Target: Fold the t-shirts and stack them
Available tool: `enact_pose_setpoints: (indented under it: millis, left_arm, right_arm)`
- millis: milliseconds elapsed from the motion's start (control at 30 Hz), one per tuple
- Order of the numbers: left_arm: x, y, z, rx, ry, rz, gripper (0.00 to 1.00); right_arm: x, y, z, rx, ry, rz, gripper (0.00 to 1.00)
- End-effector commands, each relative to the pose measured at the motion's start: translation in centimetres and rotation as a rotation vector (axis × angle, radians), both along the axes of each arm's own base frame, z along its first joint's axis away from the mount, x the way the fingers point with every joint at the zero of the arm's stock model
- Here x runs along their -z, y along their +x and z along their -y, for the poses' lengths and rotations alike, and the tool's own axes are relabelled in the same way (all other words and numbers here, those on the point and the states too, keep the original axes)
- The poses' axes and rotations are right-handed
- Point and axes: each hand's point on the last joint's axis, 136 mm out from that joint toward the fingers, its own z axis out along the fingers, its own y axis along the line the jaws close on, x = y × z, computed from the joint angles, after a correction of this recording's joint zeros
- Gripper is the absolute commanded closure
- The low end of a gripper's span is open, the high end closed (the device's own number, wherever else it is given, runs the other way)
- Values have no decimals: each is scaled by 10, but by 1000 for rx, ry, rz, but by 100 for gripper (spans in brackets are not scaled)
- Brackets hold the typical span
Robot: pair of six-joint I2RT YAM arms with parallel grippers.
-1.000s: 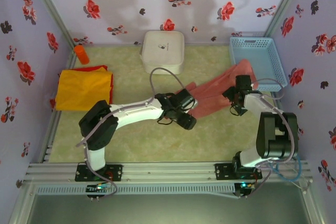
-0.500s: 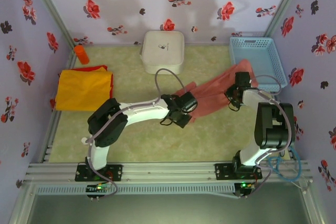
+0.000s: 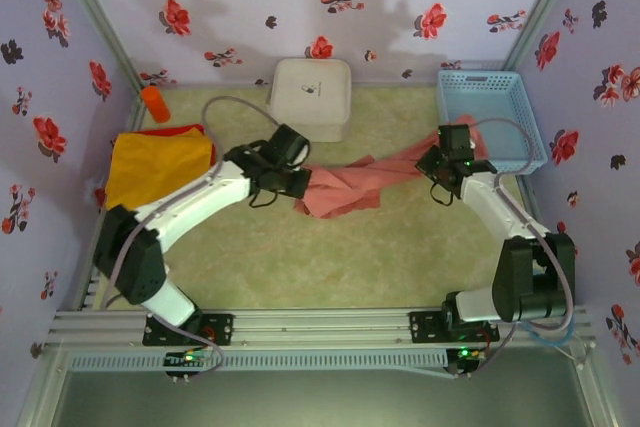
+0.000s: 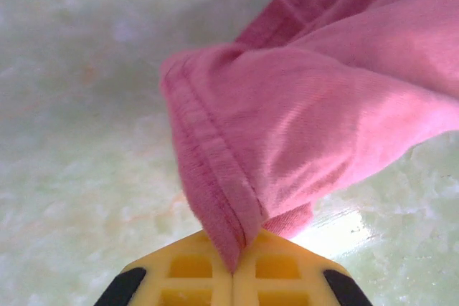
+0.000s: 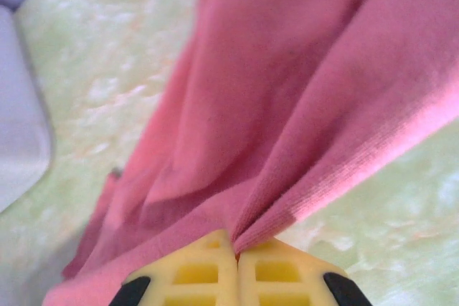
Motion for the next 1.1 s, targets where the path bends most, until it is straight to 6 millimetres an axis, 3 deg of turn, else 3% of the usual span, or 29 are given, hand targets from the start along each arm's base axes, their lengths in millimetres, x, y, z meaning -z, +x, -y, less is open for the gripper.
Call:
enact_pose_setpoints:
  millis: [0,200,433,500,600,700,767,900,1067]
  left_arm:
    - [-12,-10,-34,-42,21,-49,100]
    - [-25,-4,-85,-165,11,-62,100]
    - [-41,1,-142,-247,58,-67,100]
    - [-45,4,-156,-272,70,-66,100]
    - [-48,7,-162,-297,28,-63,100]
    - [-48,6,-155,-292,-15,-74,100]
    - [-46,5,-153,-297,-33,-78,100]
    - [-47,4,-156,-321,-66,-66,100]
    - [-53,7,-161,-344,-85,-53,100]
  right_arm:
    - [-15,-14,-18,-81,-94,-14,95]
    - [-12,-32,-58,-191,-101,-42,94]
    - [-19,-47,-84,-249,-58,-51,93]
    - [-20,-48,-86,-264,-70,-51,86]
    - [-15,-47,-72,-230,-141,-67,64]
    - [-13,-47,-53,-182,-205,-83,35]
    - [-8,-47,-43,-150,-228,-85,24]
    - [16,-51,-19,-42,-108,-121,26]
    - [39,-41,3,54,-8,-126,27]
